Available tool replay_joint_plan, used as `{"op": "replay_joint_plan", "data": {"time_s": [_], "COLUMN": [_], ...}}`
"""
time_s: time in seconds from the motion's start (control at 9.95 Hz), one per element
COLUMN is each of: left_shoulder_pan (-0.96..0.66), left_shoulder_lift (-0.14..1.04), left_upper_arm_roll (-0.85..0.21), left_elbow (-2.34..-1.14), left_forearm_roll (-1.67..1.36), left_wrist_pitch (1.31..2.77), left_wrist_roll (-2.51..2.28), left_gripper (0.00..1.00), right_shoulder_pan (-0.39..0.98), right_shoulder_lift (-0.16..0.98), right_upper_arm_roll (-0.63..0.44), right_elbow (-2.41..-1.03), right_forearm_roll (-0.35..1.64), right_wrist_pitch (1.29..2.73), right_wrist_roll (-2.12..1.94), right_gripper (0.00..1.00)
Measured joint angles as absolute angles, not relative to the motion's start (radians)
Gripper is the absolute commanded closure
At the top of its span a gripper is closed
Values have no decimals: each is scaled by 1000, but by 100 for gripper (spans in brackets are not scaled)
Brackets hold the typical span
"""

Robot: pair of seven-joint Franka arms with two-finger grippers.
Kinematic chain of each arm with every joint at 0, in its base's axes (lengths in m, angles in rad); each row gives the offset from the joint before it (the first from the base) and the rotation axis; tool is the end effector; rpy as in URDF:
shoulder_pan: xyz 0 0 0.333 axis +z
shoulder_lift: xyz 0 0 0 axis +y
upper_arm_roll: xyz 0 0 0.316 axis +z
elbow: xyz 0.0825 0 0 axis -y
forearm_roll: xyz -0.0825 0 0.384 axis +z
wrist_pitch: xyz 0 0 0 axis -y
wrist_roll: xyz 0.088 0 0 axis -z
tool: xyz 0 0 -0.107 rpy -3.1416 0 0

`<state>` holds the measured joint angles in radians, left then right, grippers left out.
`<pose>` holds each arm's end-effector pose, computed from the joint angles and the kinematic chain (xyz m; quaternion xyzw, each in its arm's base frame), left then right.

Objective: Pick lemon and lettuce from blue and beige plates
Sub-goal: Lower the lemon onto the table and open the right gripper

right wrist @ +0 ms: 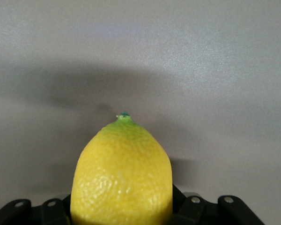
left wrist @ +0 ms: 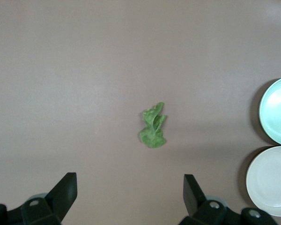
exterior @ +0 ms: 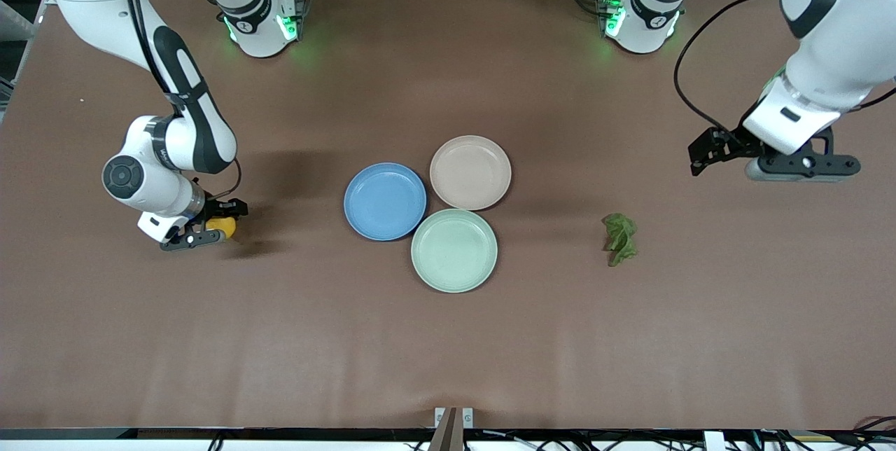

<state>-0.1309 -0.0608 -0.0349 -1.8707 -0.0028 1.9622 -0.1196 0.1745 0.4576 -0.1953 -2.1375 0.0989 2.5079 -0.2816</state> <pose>0.5512 -0.0929 0.5502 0.9968 -0.0226 0.0752 0.0111 0.5631 -0.0141 0.1854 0.9944 0.0973 -0.0397 0.0097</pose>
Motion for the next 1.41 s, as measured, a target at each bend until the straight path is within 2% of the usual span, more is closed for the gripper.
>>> {"op": "replay_joint_plan", "data": {"time_s": [0.2, 0.3, 0.4, 0.5, 1.0, 1.21, 1.41], "left_shoulder_pan": [-130, -130, -129, -128, -128, -127, -127], "left_shoulder_lift": [-87, -91, -91, -89, -36, 9, 25], "left_upper_arm_roll": [-35, -35, -35, -34, -34, -33, -33], "left_elbow": [-1868, -1864, -1847, -1823, -1703, -1625, -1598], "left_forearm_roll": [-3, -3, -3, -3, -3, -3, -3], "left_wrist_pitch": [1924, 1917, 1917, 1917, 1867, 1814, 1801], "left_wrist_roll": [-117, -111, -99, -96, -96, -96, -96], "left_gripper": [0, 0, 0, 0, 0, 0, 0], "right_shoulder_pan": [174, 174, 174, 174, 174, 174, 174], "right_shoulder_lift": [477, 481, 482, 482, 482, 482, 479], "right_upper_arm_roll": [-195, -195, -195, -195, -195, -196, -199], "right_elbow": [-2138, -2138, -2137, -2132, -2111, -2052, -1952], "right_forearm_roll": [99, 99, 99, 100, 146, 189, 198], "right_wrist_pitch": [2529, 2531, 2533, 2534, 2525, 2421, 2291], "right_wrist_roll": [-282, -282, -282, -281, -280, -280, -280], "right_gripper": [55, 27, 9, 2, 0, 0, 0]}}
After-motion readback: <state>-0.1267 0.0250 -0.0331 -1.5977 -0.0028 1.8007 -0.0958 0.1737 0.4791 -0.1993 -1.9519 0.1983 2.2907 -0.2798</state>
